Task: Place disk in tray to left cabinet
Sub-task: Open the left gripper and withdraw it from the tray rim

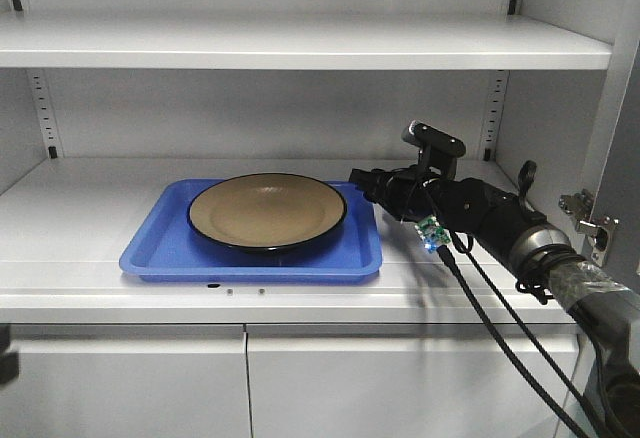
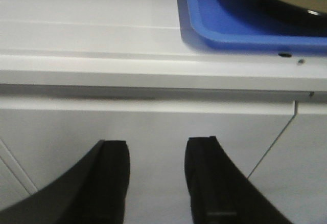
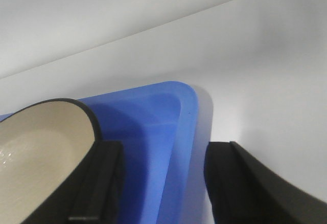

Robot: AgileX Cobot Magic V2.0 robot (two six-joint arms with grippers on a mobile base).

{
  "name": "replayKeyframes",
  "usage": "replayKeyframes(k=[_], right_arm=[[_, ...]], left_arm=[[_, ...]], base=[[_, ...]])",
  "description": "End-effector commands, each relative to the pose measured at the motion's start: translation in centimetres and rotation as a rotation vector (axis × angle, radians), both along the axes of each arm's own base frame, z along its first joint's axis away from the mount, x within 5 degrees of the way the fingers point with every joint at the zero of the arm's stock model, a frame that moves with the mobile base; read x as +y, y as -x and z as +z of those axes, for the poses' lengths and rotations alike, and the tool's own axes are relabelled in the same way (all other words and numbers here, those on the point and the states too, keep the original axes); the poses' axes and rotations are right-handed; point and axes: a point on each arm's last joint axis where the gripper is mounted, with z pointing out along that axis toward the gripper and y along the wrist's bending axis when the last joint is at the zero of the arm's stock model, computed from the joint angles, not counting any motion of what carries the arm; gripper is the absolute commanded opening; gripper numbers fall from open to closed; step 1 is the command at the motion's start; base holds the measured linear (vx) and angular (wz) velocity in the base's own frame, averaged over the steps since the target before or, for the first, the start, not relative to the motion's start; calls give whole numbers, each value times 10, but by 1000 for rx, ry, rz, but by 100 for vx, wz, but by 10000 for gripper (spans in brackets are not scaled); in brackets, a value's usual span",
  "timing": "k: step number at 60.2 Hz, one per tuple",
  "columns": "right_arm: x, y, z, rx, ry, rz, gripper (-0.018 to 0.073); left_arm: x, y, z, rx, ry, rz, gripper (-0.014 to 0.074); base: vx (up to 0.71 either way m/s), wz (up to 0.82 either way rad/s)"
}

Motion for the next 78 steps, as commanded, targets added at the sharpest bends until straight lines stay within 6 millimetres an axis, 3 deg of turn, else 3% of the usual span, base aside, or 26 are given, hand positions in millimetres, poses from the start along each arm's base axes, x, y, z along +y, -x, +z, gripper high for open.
replayKeyframes(k=[1, 14, 34, 54, 78], right_arm=[[-8, 12, 64, -184, -36, -37, 432], [-8, 12, 64, -184, -36, -37, 432], [-8, 12, 64, -184, -36, -36, 431], [-8, 12, 64, -184, -36, -36, 431], [-8, 12, 64, -183, -36, -36, 432]], left_arm=[[2, 23, 5, -153, -24, 4, 375], [3, 77, -18, -244, -45, 0, 253], [5, 125, -52, -370, -73, -1, -12], [5, 148, -108, -441, -106, -7, -6], [7, 150, -107, -454, -105, 16, -6]], base=[[0, 0], [0, 0], [0, 0], [0, 0], [0, 0]])
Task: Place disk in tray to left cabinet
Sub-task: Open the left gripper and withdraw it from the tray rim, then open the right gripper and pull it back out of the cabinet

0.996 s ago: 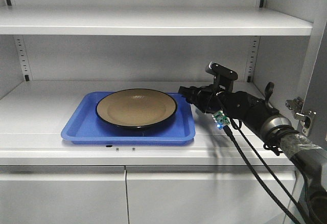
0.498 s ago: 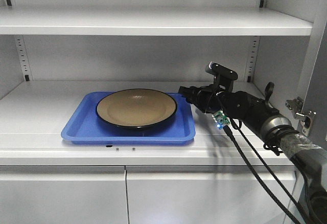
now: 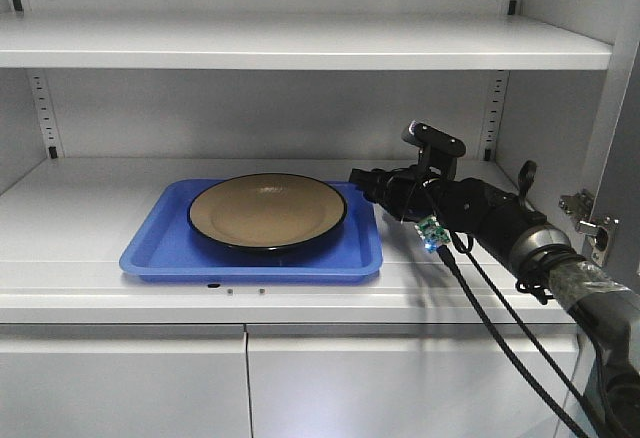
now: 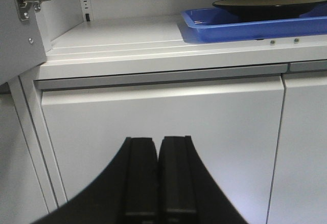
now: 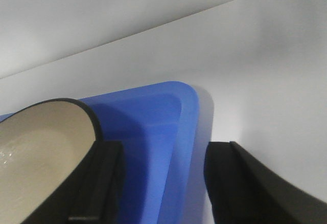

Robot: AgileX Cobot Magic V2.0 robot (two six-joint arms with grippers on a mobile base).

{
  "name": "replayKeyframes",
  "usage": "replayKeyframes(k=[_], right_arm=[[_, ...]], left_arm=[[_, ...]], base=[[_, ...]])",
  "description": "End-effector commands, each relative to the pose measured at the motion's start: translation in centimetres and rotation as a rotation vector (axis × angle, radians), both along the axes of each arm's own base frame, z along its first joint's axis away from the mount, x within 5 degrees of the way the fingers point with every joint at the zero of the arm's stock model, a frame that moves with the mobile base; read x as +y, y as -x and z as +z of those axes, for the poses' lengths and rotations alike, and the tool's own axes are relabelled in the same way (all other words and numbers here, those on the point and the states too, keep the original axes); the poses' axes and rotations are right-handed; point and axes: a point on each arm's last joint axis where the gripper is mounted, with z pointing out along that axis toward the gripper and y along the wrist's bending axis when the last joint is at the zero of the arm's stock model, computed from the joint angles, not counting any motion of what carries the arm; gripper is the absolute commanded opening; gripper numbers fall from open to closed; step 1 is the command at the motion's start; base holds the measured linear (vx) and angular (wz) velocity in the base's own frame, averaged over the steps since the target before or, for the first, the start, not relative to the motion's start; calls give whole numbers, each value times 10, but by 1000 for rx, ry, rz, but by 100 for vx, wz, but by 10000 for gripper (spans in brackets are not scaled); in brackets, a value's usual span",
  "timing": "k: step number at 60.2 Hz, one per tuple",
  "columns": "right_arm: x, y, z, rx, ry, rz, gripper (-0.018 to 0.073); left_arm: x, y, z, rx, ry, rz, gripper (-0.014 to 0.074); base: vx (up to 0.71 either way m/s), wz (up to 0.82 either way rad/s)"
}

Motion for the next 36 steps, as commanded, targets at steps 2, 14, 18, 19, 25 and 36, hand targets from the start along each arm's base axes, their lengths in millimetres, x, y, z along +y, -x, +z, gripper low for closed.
replayKeyframes(k=[2, 14, 18, 19, 25, 36], right_arm=[[-8, 12, 64, -183, -36, -36, 432], [-8, 12, 64, -183, -36, -36, 432], [-8, 12, 64, -183, -36, -36, 432], [-8, 12, 64, -183, -36, -36, 432], [-8, 12, 64, -183, -36, -36, 432], [-8, 12, 64, -183, -36, -36, 432]], left_arm=[[0, 0, -2, -72, 4, -2, -6], [0, 0, -2, -72, 4, -2, -6], [0, 0, -2, -72, 4, -2, -6], [0, 0, -2, -72, 4, -2, -6], [0, 0, -2, -72, 4, -2, -6], [0, 0, -2, -72, 4, -2, -5]], base=[[0, 0], [0, 0], [0, 0], [0, 0], [0, 0], [0, 0]])
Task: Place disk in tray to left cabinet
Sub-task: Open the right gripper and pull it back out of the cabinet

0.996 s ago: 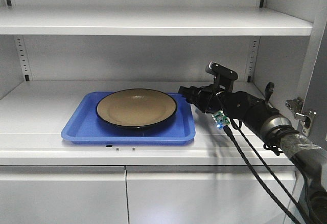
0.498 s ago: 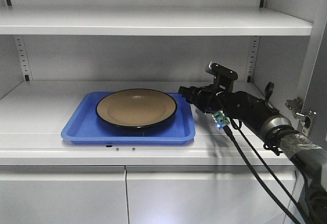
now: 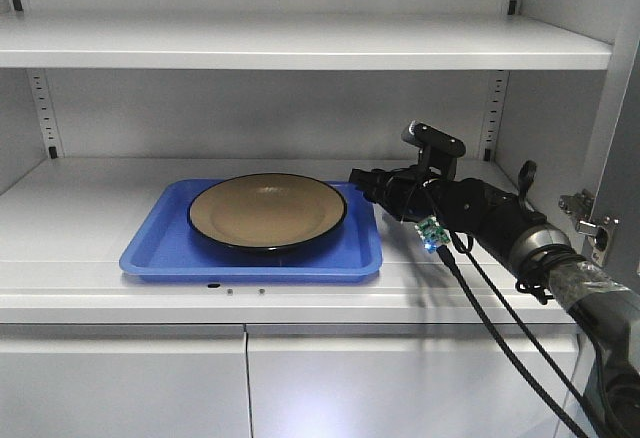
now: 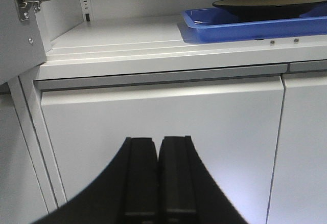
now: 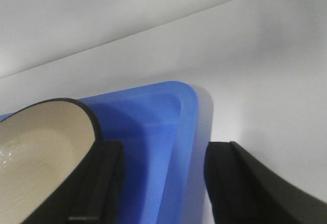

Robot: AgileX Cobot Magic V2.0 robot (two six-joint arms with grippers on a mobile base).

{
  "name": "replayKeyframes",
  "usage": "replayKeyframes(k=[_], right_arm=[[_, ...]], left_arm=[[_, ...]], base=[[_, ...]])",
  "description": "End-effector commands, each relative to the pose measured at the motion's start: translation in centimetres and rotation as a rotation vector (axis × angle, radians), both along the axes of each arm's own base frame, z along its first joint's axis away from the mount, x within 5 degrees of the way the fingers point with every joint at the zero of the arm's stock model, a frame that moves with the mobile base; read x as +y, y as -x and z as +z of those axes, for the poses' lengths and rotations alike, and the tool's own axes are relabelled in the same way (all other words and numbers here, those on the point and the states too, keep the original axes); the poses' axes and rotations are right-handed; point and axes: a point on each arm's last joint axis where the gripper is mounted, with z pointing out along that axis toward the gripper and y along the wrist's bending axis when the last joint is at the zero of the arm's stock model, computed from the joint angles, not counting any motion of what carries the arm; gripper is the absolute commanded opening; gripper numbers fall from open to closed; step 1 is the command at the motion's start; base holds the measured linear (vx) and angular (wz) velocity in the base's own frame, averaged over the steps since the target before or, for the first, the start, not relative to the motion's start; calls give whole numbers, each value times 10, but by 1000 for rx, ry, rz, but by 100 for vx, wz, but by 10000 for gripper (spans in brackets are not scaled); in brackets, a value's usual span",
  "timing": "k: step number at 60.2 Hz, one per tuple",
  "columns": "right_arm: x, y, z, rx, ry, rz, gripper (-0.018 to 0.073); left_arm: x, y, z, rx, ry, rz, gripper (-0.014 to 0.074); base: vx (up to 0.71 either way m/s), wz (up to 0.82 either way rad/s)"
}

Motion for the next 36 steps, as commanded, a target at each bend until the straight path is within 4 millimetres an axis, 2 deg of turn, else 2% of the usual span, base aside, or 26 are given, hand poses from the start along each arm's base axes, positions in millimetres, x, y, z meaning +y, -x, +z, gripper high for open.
replayKeyframes(k=[1, 14, 19, 27, 36], right_arm=[[-8, 12, 64, -183, -37, -37, 432], [-9, 12, 66, -187, -35, -38, 432], [-9, 14, 69, -208, 37, -21, 432], [-10, 22, 85, -252, 147, 17, 430], [-11, 35, 107, -265, 168, 43, 404]], left_arm=[[0, 0, -2, -72, 4, -3, -5], [0, 0, -2, -72, 4, -3, -5], [0, 0, -2, -72, 4, -3, -5], [0, 0, -2, -72, 4, -3, -5], [0, 0, -2, -72, 4, -3, -5]], base=[[0, 0], [0, 0], [0, 0], [0, 0], [0, 0]])
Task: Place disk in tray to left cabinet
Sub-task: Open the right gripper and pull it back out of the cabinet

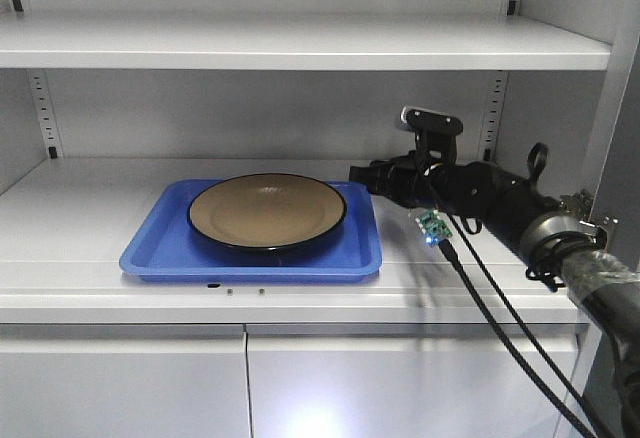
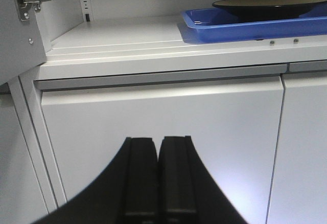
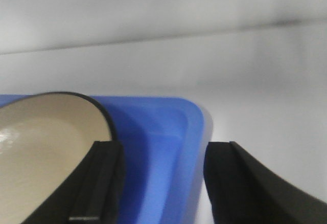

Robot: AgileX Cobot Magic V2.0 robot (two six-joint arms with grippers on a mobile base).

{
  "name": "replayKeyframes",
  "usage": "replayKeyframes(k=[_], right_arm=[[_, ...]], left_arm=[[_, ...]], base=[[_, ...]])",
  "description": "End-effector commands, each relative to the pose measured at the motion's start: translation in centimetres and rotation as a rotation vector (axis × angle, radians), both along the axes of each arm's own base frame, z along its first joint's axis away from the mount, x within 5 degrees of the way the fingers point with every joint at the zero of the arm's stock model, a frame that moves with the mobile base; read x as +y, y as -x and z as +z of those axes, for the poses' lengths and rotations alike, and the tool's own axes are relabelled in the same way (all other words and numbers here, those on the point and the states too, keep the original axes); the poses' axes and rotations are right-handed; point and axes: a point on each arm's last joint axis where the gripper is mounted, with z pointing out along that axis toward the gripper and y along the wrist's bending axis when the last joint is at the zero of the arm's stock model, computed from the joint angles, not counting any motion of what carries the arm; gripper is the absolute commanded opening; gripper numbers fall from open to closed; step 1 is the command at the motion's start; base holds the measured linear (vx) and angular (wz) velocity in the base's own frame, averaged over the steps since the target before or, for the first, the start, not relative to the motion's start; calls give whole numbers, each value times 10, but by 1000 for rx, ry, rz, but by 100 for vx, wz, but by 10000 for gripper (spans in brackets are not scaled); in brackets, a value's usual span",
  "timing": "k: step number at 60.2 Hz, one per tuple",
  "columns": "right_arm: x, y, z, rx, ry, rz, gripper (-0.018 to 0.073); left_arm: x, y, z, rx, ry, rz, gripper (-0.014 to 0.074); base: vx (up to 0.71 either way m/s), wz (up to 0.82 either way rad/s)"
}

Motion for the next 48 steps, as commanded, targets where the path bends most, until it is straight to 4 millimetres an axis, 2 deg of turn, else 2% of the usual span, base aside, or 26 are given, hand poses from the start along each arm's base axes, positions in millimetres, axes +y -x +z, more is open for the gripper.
replayKeyframes(k=[1, 16, 25, 33, 48], right_arm=[[-8, 24, 77, -181, -21, -9, 397], [-11, 41, 93, -134, 6, 7, 251], [-16, 55, 73, -58, 27, -13, 161], [-27, 86, 70, -34, 104, -27, 99], [-47, 159, 81, -63, 133, -49, 45]], left_arm=[[0, 0, -2, -72, 4, -3, -5], [0, 0, -2, -72, 4, -3, -5], [0, 0, -2, -72, 4, -3, -5], [0, 0, -2, -72, 4, -3, -5], [0, 0, -2, -72, 4, -3, -5]], base=[[0, 0], [0, 0], [0, 0], [0, 0], [0, 0]])
